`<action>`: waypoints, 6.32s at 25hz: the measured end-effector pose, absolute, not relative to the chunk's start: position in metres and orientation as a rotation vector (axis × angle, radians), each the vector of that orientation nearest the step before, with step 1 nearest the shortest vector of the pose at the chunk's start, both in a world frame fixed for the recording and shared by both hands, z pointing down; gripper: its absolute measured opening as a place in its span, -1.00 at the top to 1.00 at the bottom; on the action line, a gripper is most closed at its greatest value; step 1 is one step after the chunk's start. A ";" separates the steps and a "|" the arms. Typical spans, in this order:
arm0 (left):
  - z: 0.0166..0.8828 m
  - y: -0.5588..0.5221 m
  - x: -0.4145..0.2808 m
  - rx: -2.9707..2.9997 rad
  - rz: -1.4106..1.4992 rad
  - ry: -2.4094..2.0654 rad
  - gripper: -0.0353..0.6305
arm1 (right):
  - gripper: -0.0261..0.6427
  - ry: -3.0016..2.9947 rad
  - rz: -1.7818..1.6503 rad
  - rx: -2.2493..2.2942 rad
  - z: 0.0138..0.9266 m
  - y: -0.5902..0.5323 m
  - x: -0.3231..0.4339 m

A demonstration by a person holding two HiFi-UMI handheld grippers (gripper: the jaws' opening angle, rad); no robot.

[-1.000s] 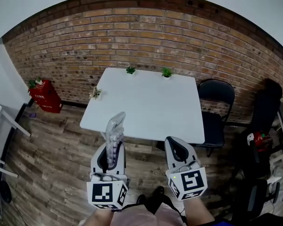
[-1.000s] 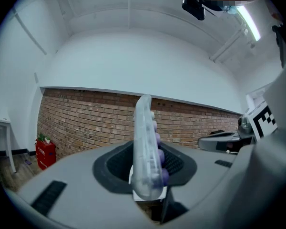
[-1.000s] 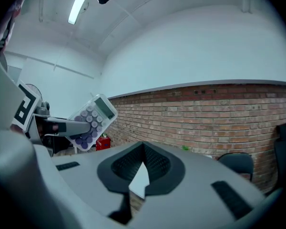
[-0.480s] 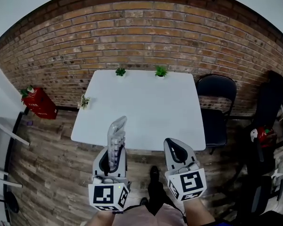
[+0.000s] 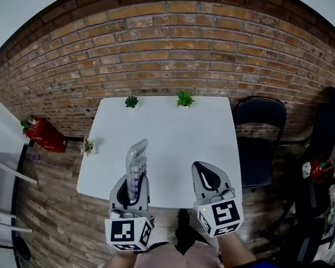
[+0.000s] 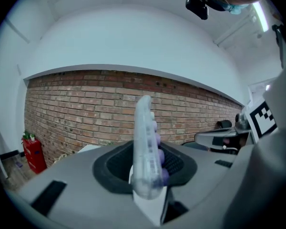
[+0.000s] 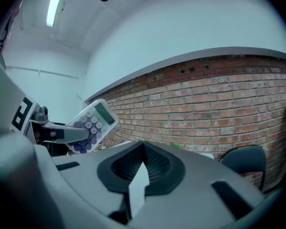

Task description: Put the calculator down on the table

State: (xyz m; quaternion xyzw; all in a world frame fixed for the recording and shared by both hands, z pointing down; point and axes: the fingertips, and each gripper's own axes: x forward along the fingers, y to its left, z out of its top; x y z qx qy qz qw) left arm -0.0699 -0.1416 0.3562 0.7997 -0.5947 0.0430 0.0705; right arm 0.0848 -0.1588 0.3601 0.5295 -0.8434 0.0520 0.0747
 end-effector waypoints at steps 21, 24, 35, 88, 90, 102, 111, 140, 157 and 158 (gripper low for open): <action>0.332 -0.256 -0.067 2.375 0.075 -1.867 0.49 | 0.92 -2.577 0.062 1.502 0.328 -0.280 0.081; 0.346 -0.268 -0.069 2.362 0.099 -1.836 0.49 | 0.92 -2.558 0.085 1.500 0.335 -0.290 0.077; 0.406 -0.299 -0.076 2.301 0.217 -1.713 0.49 | 0.92 -2.477 0.187 1.513 0.369 -0.316 0.073; 0.602 -0.324 -0.097 1.969 0.463 -1.363 0.17 | 0.91 -2.261 0.416 1.541 0.462 -0.344 0.080; 0.603 -0.325 -0.098 1.969 0.467 -1.360 0.14 | 0.92 -2.259 0.418 1.543 0.462 -0.343 0.080; 0.607 -0.323 -0.106 2.043 0.576 -1.380 -0.02 | 0.92 -2.259 0.406 1.542 0.460 -0.339 0.076; 0.570 -0.324 -0.114 2.127 0.533 -1.485 -0.06 | 0.92 -2.291 0.376 1.545 0.448 -0.334 0.069; 0.257 -0.299 -0.124 2.523 -0.022 -1.943 0.85 | 0.93 -2.635 -0.118 1.553 0.270 -0.305 0.012; 0.269 -0.304 -0.122 2.504 0.017 -1.923 0.85 | 0.93 -2.640 -0.100 1.529 0.276 -0.312 0.007; 0.269 -0.304 -0.122 2.503 0.016 -1.925 0.85 | 0.93 -2.641 -0.100 1.527 0.277 -0.312 0.007</action>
